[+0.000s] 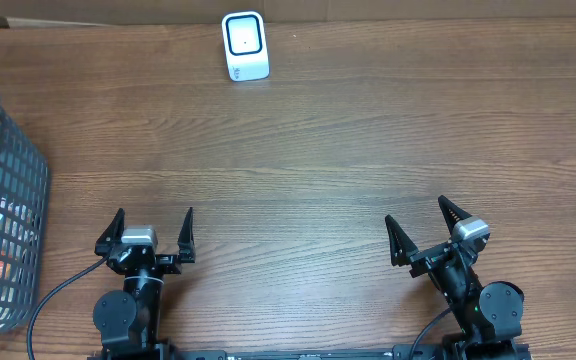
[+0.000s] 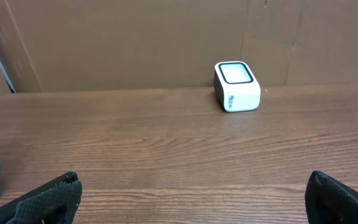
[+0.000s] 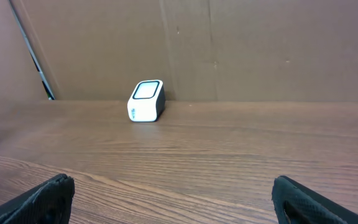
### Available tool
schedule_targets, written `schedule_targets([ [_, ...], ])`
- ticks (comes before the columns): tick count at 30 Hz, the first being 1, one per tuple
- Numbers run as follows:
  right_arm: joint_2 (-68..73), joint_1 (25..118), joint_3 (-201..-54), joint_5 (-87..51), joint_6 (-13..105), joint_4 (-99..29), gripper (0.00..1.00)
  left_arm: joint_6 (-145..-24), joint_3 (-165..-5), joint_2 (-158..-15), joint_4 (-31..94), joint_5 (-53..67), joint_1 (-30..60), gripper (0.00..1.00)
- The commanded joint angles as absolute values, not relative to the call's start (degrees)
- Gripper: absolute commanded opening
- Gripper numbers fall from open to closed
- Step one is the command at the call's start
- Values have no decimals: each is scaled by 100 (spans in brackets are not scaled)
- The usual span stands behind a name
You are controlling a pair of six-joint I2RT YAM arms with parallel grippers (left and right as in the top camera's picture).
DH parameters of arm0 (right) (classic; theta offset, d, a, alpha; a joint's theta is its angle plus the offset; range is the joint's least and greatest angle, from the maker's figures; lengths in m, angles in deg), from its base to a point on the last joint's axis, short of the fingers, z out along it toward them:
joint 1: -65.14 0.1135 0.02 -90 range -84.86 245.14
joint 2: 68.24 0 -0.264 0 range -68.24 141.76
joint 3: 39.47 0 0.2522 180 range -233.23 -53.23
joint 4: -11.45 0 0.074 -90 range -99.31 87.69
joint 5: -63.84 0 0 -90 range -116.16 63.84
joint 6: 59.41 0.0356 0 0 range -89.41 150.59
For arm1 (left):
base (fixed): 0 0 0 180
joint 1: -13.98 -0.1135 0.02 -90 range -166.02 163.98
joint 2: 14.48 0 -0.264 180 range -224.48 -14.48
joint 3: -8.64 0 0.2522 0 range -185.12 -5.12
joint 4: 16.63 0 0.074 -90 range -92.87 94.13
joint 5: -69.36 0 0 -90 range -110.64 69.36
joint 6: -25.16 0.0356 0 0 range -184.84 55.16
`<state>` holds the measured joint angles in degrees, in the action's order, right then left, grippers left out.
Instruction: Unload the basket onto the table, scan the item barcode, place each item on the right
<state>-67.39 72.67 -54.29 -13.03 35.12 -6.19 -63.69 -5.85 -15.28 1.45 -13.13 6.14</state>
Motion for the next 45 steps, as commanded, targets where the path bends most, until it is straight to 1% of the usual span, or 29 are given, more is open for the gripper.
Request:
schedule_targets([
  [1,-6807,7247,-5370,-1327,3552,-582,100,-6489,-692,-1473,182,-1352,649,100],
  [12,-6807,7247,-5370,-1327,3552,-582,100,-6489,-911,-1475,188,-1352,649,100],
  [18,-6807,7247,-5370,-1327,3552,-582,100,-6487,-1167,-1501,411,-1352,649,100],
  [24,-6807,7247,-5370,-1327,3552,-582,100,-6487,-1652,-1925,584,-1350,649,100],
  [33,-6807,7247,-5370,-1327,3552,-582,100,-6487,-2762,-3626,702,-863,649,100],
  [34,-6807,7247,-5370,-1327,3552,-582,100,-6487,-3173,-4091,899,-690,649,100],
  [38,-6807,7247,-5370,-1327,3554,-582,100,-6482,-4233,-5095,1723,-450,651,100],
  [45,-6807,7247,-5370,-1327,3552,-582,100,-6485,-6281,-6623,3502,-391,651,99],
])
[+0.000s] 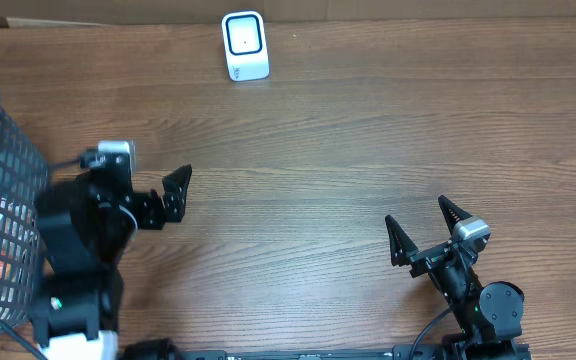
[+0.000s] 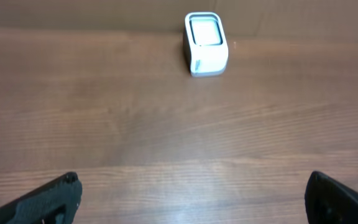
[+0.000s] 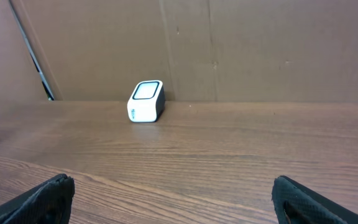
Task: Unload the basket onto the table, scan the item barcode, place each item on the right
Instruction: 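Swing the left gripper left and down into the grey basket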
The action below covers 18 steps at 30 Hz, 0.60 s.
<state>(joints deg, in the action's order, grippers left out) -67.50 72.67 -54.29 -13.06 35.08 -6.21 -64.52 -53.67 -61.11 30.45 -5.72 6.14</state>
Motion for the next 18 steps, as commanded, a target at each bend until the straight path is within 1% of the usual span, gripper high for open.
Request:
schedule_targets([
  [1,-6807,7247,-5370,-1327,3552,-582,100,-6482,-6583,-6813,3779,-334,649,100],
  [2,-6807,7247,-5370,-1327,3552,-582,100,-6485,-7199,-7167,4369,-41,651,100],
  [7,-6807,7247,-5370,-1327,3552,-582,100,-6485,-8336,-7814,5539,676,651,100],
  [12,-6807,7247,-5370,-1327,3552,-582,100,-6482,-8467,-7995,5893,440,651,100],
  [18,-6807,7247,-5370,-1327,3552,-582,100,-6570,-8467,-8065,6179,626,651,100],
])
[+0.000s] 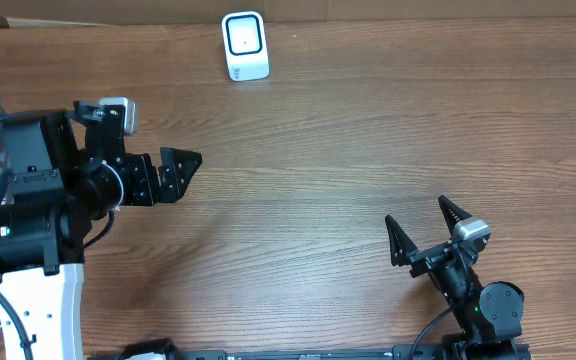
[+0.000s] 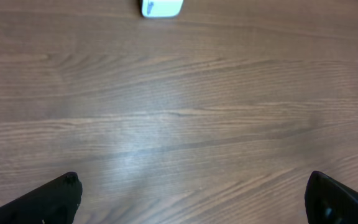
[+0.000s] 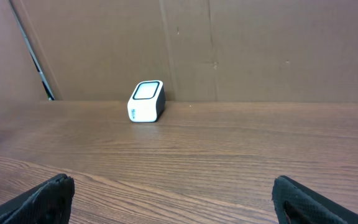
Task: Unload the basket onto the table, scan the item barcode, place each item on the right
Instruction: 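Swing the left gripper left and down into the grey basket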
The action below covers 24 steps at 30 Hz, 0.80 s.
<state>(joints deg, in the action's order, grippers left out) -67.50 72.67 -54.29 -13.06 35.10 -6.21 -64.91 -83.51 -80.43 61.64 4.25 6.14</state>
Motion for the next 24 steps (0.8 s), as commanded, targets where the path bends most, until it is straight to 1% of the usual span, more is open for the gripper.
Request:
schedule_targets([
  [1,-6807,7247,-5370,-1327,3552,-582,100,-6570,-8467,-8065,6181,626,651,99],
  [6,-6807,7247,-5370,-1327,3552,-582,100,-6581,-8473,-8083,6179,569,649,100],
  [9,-6807,7247,-5370,-1327,3552,-582,100,-6990,-8554,-8209,6232,77,649,99],
  [12,-6807,7247,-5370,-1327,3552,-582,100,-7114,-8840,-8448,6442,-268,649,100],
  [17,-6807,7247,-5370,-1327,3552,-582,100,-7184,-10143,-9127,7287,-1033,645,100],
  [20,-6807,7247,-5370,-1327,3552,-582,100,-7595,-11190,-9582,7875,-1835,619,100],
  [22,-6807,7247,-5370,-1325,3552,-582,100,-7921,-11737,-9785,8144,-2141,481,100],
  [24,-6807,7247,-5370,-1327,3552,-582,100,-8124,-12161,-9908,8323,-2194,197,100],
])
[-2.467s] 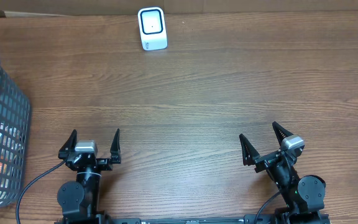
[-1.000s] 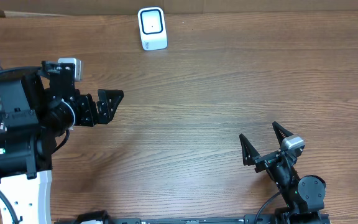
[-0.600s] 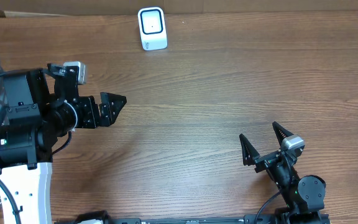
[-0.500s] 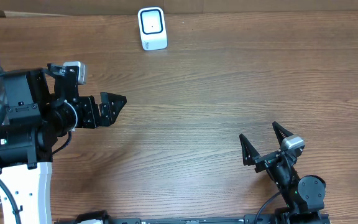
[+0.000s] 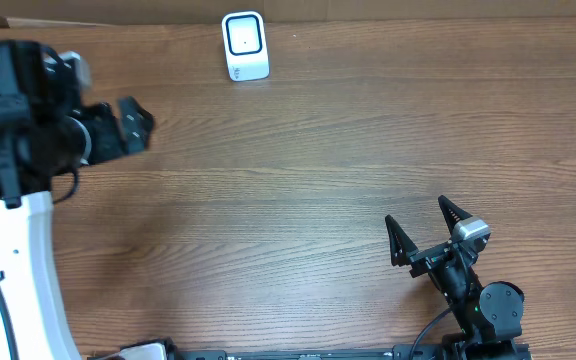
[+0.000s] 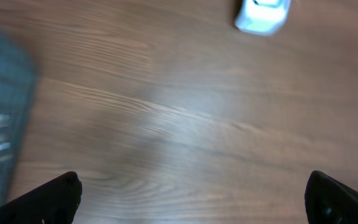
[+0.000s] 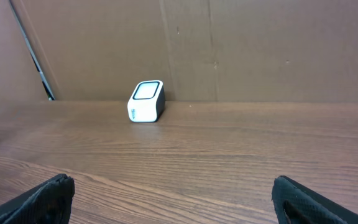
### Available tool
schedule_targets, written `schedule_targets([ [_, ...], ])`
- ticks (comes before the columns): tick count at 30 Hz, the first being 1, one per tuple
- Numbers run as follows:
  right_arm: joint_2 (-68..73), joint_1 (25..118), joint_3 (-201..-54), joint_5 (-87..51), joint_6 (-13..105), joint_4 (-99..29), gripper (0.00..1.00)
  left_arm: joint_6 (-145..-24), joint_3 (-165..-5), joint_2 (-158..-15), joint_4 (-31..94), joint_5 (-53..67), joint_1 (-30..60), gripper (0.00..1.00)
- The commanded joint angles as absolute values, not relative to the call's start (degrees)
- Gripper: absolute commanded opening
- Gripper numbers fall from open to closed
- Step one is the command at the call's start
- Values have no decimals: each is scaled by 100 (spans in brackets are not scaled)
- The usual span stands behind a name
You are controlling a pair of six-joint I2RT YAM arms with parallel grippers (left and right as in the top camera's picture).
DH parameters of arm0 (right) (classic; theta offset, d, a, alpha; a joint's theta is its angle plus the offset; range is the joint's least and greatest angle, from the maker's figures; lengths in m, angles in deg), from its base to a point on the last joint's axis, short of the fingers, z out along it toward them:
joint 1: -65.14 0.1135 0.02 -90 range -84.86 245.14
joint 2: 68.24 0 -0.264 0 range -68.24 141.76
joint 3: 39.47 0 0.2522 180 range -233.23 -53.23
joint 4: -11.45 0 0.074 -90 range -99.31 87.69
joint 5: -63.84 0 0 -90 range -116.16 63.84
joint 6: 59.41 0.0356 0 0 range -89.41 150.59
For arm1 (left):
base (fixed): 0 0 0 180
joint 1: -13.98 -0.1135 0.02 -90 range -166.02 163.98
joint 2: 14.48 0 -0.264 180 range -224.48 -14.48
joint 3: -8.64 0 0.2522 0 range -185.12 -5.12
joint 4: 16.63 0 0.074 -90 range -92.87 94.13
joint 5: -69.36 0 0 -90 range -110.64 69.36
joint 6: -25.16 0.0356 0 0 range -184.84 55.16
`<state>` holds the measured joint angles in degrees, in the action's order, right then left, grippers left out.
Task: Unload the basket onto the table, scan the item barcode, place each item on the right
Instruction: 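Swing the left gripper left and down into the grey basket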
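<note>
The white barcode scanner (image 5: 245,45) stands at the back of the table; it also shows as a blurred shape (image 6: 263,14) in the left wrist view and small (image 7: 146,101) in the right wrist view. My left gripper (image 5: 128,125) is raised high at the far left, open and empty (image 6: 194,193). In its view the grey wire basket (image 6: 2,118) shows at the left edge, with blurred pale things inside. My right gripper (image 5: 416,212) rests open and empty near the front edge (image 7: 173,199). No item is held.
A brown cardboard wall (image 7: 229,43) stands behind the scanner. The wooden table (image 5: 368,130) stretches between the two arms. The left arm's white link (image 5: 18,270) covers the basket in the overhead view.
My left arm has moved further back and left. Its camera now takes in the basket's edge at the left, with the scanner at the upper right. The right arm has not moved.
Both grippers rested open at the front edge, facing the scanner. Then the left arm stood raised beside the basket, then higher, looking down on bare table. Now it is at the far left over the basket's edge. The right arm stayed put.
</note>
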<state>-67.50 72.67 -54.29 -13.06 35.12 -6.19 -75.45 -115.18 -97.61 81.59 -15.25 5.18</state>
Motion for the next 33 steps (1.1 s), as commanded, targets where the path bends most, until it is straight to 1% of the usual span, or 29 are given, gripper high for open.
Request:
schedule_targets([
  [1,-6807,7247,-5370,-1327,3552,-582,100,-8238,-12290,-9927,8374,-2194,37,100],
  [5,-6807,7247,-5370,-1327,3552,-582,100,-8762,-12464,-9897,8500,-2076,-1034,100],
  [12,-6807,7247,-5370,-1327,3554,-582,100,-8983,-12436,-9932,8730,-1685,-2994,100],
  [15,-6807,7247,-5370,-1327,3552,-582,100,-9254,-12397,-9980,8747,-1394,-3731,100],
  [17,-6807,7247,-5370,-1325,3552,-582,100,-9348,-12355,-10013,8730,-1350,-4050,100],
  [25,-6807,7247,-5370,-1327,3552,-582,100,-9615,-12088,-10443,8553,-1431,-4623,100],
  [33,-6807,7247,-5370,-1327,3552,-582,100,-9411,-12075,-11427,8723,-2205,-4677,100],
])
